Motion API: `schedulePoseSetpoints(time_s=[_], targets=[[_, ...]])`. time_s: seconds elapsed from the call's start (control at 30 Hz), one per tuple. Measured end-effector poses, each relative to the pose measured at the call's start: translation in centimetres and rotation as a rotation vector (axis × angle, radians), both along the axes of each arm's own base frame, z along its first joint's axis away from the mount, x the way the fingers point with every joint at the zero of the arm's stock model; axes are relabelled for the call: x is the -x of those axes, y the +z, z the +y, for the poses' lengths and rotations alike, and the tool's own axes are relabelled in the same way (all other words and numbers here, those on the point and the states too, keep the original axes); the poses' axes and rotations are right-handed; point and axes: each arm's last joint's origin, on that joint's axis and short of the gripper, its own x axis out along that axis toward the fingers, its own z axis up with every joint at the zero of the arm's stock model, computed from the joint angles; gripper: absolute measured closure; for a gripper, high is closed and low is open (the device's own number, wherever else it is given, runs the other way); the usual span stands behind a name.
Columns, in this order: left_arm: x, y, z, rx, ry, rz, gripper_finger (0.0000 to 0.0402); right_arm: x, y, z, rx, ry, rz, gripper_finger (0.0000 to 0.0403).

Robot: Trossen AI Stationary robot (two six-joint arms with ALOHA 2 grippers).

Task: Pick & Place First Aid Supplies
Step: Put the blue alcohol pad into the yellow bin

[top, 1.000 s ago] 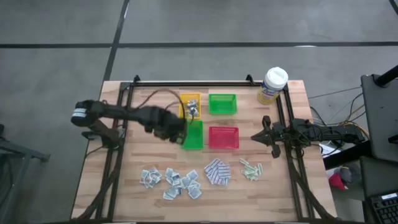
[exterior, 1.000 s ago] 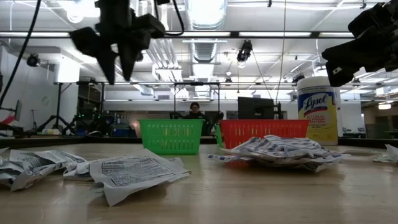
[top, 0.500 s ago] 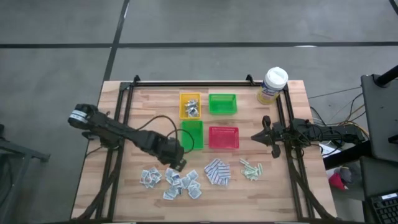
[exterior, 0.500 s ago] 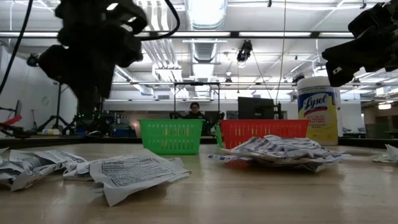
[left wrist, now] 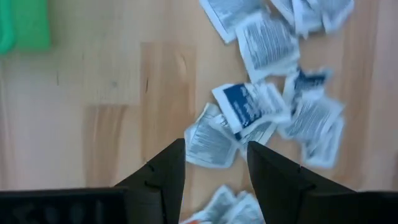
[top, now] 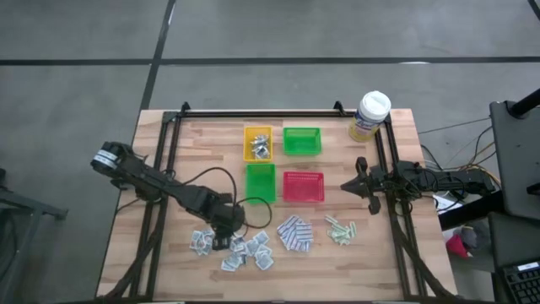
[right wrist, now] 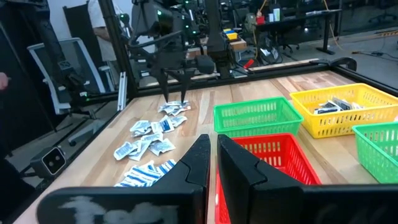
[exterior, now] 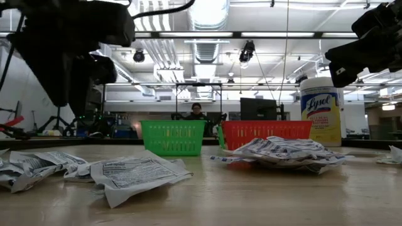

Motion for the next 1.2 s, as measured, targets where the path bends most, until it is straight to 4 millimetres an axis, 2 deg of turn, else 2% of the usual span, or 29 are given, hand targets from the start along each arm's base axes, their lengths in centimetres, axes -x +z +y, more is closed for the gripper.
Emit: schedulePoseSetpoints(time_s=[0.17,0.47,0.9,1.2], targets=[[0.8,-1.4,0.3,-0.071,-0.169,0.015,0.0236,0.0,0.0,0.0,0.000,0.000,0.000,0.0374],[1.7,-3.6,0.7,-0.127,-0.187,0.017,0.0236,0.0,0.0,0.0,0.000,0.000,0.000,0.0374],[0.8,-2.3,-0.5,-0.132,-0.235,-0.090,0.0236,0.0,0.0,0.0,0.000,0.000,0.000,0.0374],[0.4,-3.9,-0.5,-0.168,-0.253,-0.121,0.0236,0.0,0.0,0.0,0.000,0.000,0.000,0.0374]])
